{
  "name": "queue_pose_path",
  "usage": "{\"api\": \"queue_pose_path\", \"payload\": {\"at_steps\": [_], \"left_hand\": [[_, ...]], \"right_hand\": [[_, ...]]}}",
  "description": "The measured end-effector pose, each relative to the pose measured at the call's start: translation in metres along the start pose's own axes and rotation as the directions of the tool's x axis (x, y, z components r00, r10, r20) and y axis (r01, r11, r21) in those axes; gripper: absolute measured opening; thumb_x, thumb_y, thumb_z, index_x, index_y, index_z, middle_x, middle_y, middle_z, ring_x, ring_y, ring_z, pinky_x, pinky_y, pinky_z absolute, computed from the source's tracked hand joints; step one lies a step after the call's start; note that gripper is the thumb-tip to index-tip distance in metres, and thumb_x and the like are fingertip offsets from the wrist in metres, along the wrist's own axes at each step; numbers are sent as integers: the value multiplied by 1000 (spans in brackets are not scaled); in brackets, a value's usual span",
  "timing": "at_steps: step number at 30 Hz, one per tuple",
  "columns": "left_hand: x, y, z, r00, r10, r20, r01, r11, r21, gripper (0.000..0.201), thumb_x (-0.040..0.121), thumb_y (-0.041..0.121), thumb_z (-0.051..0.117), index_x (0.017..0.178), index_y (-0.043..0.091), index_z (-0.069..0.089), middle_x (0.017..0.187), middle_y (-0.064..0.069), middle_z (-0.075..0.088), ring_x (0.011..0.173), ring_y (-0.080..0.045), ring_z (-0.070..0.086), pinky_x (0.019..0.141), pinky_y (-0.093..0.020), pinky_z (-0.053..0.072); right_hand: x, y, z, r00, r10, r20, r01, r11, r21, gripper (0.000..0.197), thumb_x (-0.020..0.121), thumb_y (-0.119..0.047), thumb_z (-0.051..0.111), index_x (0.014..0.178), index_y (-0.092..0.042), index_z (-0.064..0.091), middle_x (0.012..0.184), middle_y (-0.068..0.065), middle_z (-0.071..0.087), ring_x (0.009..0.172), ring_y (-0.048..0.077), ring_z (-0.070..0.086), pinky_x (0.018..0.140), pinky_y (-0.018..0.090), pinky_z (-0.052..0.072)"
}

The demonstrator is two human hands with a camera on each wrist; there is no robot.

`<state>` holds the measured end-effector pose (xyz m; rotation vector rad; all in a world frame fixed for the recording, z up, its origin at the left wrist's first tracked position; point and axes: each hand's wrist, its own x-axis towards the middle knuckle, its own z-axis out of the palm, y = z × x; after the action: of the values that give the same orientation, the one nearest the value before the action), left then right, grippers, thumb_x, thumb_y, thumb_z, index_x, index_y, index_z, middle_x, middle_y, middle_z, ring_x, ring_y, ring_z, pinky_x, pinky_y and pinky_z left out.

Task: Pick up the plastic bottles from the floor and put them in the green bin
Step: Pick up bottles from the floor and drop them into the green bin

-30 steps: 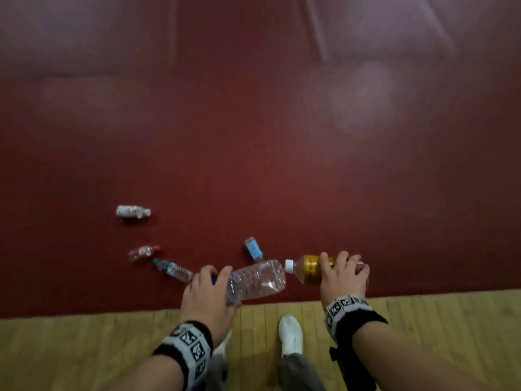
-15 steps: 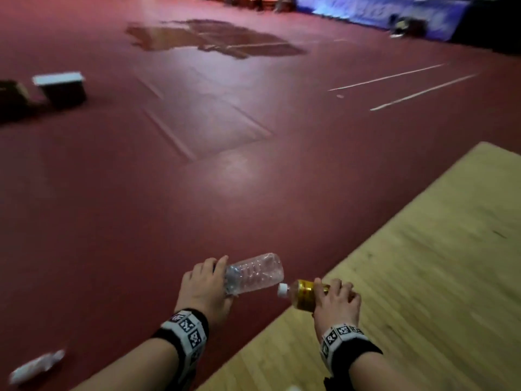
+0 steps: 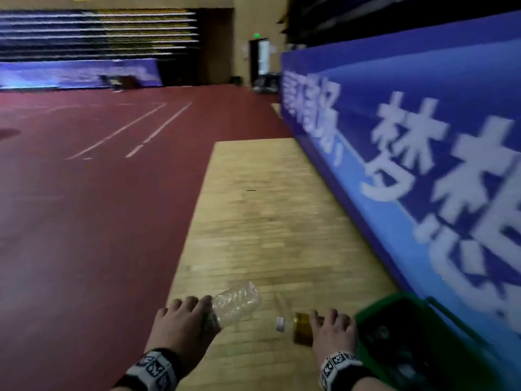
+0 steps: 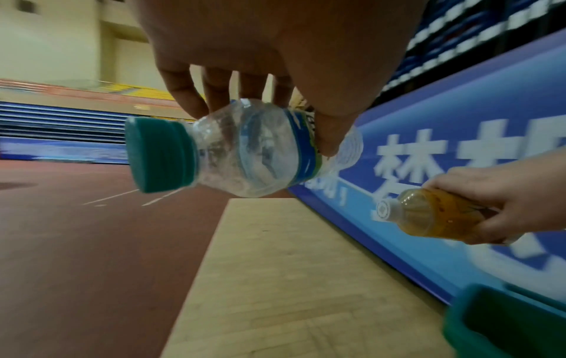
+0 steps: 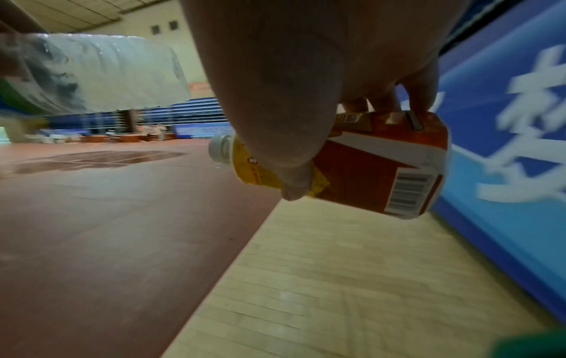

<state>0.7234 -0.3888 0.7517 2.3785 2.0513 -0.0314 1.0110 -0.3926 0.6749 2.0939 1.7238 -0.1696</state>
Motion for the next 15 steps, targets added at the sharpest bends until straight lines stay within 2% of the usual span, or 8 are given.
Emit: {"api": "queue_pose_path", "payload": {"at_steps": [3,5,8,11,13,15], "left_hand": [[44,122,1,975,213,69,-215,976,24,68,83,71,41,143,39,35,136,8,45,118,-20,47,100,-37,39],[69,206,5,938,331,100,-336,941,38,67,87,67,44,145,37,29,140,6,39,123,-21,42,104,-38,35],[93,315,15,880,461,113,-467,884,27,67,90,64,43,148,34,27,145,3,39,128,-24,41,107,-39,34],[107,409,32,856,495,152,-499,866,-9,79,89,64,44,153,27,15,155,-4,30,139,-28,31,114,-43,28],[106,447,40,873,448,194,-448,893,-49,86,87,65,46,154,22,12,157,-6,26,143,-29,26,116,-45,24],[103,461,47,885,418,206,-411,908,-79,84,88,62,47,153,21,14,156,-4,28,142,-27,28,116,-44,25]], "right_hand": [[7,112,48,990,130,54,-132,990,47,55,101,-21,26,154,-30,15,153,24,20,136,51,23,111,62,14],[1,185,79,977,185,108,-193,979,70,55,102,-17,20,155,-30,15,155,24,17,138,50,21,112,62,14],[-17,269,114,960,224,168,-241,966,90,56,102,-16,18,156,-29,11,158,23,15,139,49,22,112,61,18],[-29,340,145,927,265,265,-303,946,112,58,101,-18,24,156,-29,11,157,22,17,138,48,23,111,60,22],[-28,368,159,903,283,322,-335,935,117,59,100,-22,29,156,-30,10,156,22,17,138,48,23,110,59,24],[-16,382,166,902,268,338,-325,937,125,61,101,-24,32,156,-30,9,155,21,18,138,47,24,110,59,26]]}}
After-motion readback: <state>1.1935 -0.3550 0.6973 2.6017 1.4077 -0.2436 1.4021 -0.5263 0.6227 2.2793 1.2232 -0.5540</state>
